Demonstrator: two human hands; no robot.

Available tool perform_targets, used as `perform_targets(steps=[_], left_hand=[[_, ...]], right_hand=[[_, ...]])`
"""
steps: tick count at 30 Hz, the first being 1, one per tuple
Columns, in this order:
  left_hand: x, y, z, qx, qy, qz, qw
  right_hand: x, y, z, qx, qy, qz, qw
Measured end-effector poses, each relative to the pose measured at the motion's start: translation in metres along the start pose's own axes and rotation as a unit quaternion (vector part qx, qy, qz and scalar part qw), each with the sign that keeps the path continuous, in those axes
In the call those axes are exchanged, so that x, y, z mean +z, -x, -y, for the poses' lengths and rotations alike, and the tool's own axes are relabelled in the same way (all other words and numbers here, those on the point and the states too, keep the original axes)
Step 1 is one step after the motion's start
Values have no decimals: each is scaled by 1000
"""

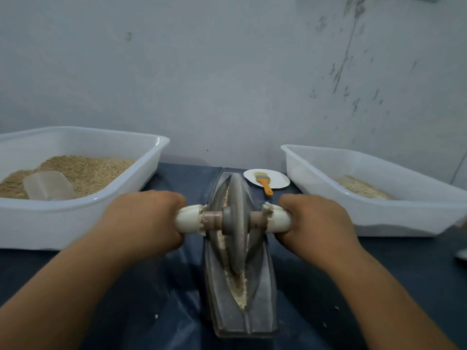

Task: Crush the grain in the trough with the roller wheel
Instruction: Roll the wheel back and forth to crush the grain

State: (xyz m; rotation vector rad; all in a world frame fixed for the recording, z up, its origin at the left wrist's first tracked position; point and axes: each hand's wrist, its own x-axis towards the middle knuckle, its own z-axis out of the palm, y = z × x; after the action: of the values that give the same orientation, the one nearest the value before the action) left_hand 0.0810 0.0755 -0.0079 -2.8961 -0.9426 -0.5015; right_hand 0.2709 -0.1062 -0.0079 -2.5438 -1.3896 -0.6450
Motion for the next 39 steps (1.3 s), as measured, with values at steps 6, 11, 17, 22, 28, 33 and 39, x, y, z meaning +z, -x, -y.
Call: perform_targets(steps=[6,11,17,22,28,33,39], left_hand=[[1,0,0,17,-13,-56,998],[8,-17,-6,6,-25,-71,997],[4,18,-8,22,-50,-110,992],[9,21,-5,29,-53,-111,992],[18,-31,-8,-34,-7,-8,999],[16,-13,-5,-6,-20,-56,998],[16,11,-4,114,-68,-212,968]], right_hand=[[2,7,-11,17,-40,20,999],[15,-12,-7,27,-16,21,999],[-6,19,0,-4,26,-25,999],[-14,11,1,-22,58,34,998],[0,-60,5,-51,105,125,985],[0,-44,2,-48,38,130,990],[10,6,-10,-27,56,-15,998]])
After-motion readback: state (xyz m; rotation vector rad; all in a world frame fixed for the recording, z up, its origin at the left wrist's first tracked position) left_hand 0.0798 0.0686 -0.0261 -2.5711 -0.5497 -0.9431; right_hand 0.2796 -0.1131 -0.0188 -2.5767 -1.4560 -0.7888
